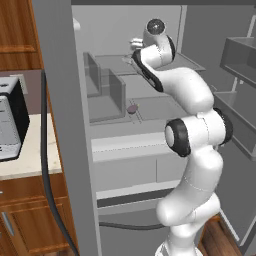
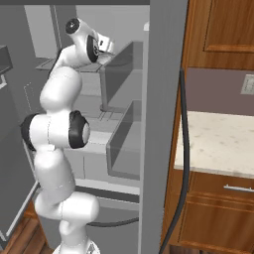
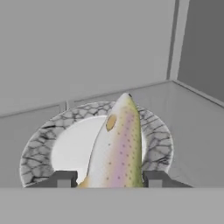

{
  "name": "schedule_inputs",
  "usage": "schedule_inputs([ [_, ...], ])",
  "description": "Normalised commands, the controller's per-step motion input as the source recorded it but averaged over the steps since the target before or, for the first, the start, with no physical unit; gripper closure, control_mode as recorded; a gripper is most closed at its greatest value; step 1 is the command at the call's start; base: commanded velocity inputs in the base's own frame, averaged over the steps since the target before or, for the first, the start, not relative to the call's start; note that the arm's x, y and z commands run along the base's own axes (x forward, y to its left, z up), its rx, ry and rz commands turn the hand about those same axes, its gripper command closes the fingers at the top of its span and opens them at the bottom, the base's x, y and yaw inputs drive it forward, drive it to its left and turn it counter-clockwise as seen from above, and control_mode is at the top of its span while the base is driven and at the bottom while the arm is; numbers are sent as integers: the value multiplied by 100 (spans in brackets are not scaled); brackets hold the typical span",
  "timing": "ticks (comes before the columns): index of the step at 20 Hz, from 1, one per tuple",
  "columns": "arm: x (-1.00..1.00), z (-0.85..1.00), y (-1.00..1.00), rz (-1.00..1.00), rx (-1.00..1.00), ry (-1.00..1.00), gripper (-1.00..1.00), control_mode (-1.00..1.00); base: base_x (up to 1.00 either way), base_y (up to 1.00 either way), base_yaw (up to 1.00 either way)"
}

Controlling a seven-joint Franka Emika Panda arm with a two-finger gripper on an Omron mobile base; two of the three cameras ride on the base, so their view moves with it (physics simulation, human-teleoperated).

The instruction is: Transport the fish from the fridge to the microwave and turn on the microwave.

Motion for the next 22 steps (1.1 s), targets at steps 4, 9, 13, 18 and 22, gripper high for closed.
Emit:
schedule_inputs([
  [4,-100,-26,-16,2,2,-34,100,-100,0,0,0],
  [9,-98,89,-12,0,14,-23,100,-100,0,0,0],
  [13,-92,89,0,0,11,-18,100,-100,0,0,0],
  [18,-100,27,0,0,14,-1,100,-100,0,0,0],
  [22,-100,1,-1,0,18,3,100,-100,0,0,0],
])
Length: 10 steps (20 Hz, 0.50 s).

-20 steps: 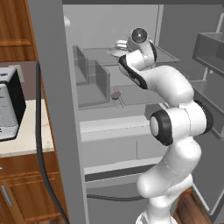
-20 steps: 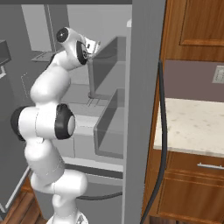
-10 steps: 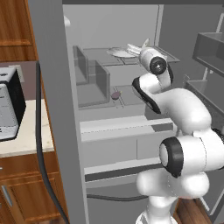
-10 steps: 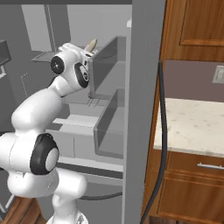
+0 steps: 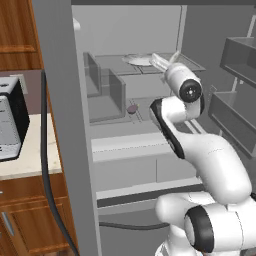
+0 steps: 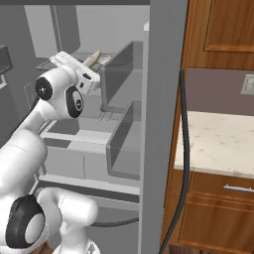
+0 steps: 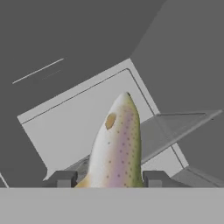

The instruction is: Transport the fish from the fridge to the microwave and turn on the microwave.

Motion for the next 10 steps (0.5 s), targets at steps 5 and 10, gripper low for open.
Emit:
schedule_inputs([
  [5,-100,0,-1,0,13,11,100,-100,0,0,0],
  [10,-94,-14,-14,0,5,22,100,-100,0,0,0],
])
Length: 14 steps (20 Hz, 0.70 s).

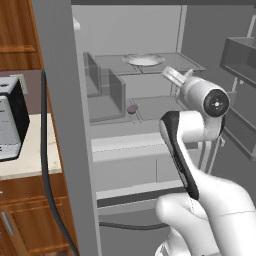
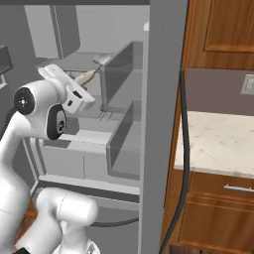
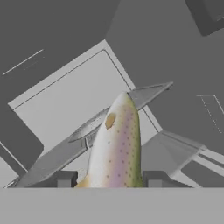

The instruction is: Transport the fish from the fridge to the microwave and turn on the microwave.

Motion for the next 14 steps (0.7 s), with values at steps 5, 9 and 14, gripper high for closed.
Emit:
schedule_inputs([
  [5,-54,-52,-7,0,0,35,100,-100,0,0,0],
  [9,-22,-92,-5,0,0,34,100,-100,0,0,0],
  [14,-6,-94,-1,9,0,23,100,-100,0,0,0],
])
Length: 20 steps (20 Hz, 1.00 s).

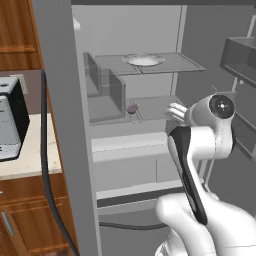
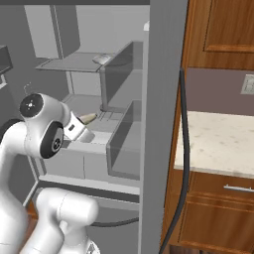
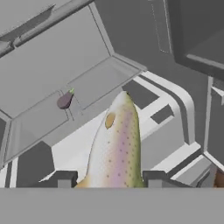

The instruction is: Transport the fish from the fridge to the microwave and turn on the microwave.

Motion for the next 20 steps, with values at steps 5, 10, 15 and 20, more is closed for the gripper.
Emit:
schedule_inputs([
  [5,0,-80,-1,13,0,5,100,-100,0,0,0],
  [10,-5,-53,-2,11,0,0,100,-100,0,0,0],
  [15,-15,-44,0,8,0,0,100,-100,0,0,0],
  [20,-30,-35,0,2,0,-1,100,-100,0,0,0],
])
